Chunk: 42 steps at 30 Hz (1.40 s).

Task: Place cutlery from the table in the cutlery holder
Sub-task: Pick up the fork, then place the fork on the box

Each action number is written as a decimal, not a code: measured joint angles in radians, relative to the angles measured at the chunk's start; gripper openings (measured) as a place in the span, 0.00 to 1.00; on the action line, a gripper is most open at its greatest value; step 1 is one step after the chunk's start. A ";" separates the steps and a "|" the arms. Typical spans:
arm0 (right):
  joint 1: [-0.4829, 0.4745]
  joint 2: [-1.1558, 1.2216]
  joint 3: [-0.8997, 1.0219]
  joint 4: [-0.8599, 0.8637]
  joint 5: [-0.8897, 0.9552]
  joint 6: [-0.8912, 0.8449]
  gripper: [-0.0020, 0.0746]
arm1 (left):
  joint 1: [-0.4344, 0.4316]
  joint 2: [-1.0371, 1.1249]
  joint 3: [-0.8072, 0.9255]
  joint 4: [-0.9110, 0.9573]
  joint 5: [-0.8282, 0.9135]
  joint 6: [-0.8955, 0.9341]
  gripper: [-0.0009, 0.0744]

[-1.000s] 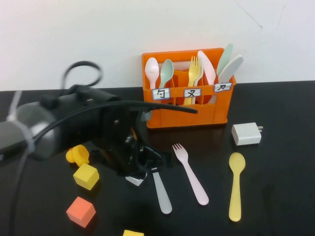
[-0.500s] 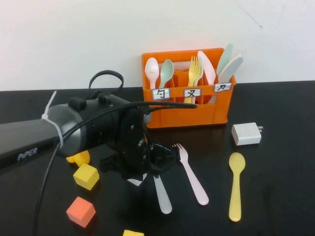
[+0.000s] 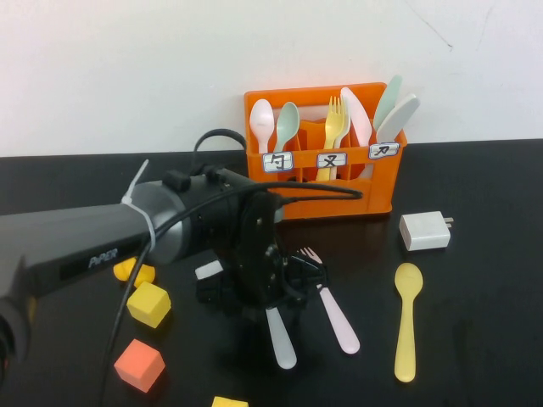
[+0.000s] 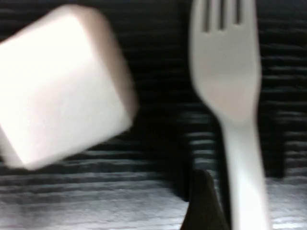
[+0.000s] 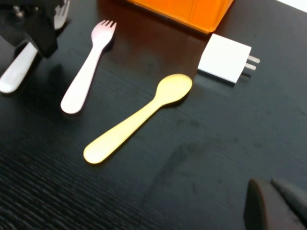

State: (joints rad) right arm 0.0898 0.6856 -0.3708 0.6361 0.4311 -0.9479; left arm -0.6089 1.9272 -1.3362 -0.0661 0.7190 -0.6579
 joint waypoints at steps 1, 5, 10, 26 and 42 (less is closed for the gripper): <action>0.000 0.000 0.000 0.000 0.000 -0.001 0.02 | -0.005 0.000 0.000 0.005 -0.002 0.000 0.56; 0.000 0.000 0.000 0.002 0.000 -0.002 0.02 | -0.009 0.000 -0.001 0.026 -0.006 -0.025 0.56; 0.000 0.000 0.000 0.006 0.001 -0.004 0.02 | -0.009 0.019 -0.007 0.082 -0.006 -0.063 0.56; 0.000 0.000 0.000 0.010 0.007 -0.008 0.02 | -0.009 0.039 -0.023 0.141 -0.004 -0.073 0.14; 0.000 0.000 0.000 0.017 0.007 -0.008 0.02 | -0.009 -0.187 -0.015 0.154 0.103 -0.046 0.14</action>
State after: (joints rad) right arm 0.0898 0.6856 -0.3708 0.6531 0.4380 -0.9559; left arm -0.6183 1.7405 -1.3516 0.0880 0.8221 -0.7037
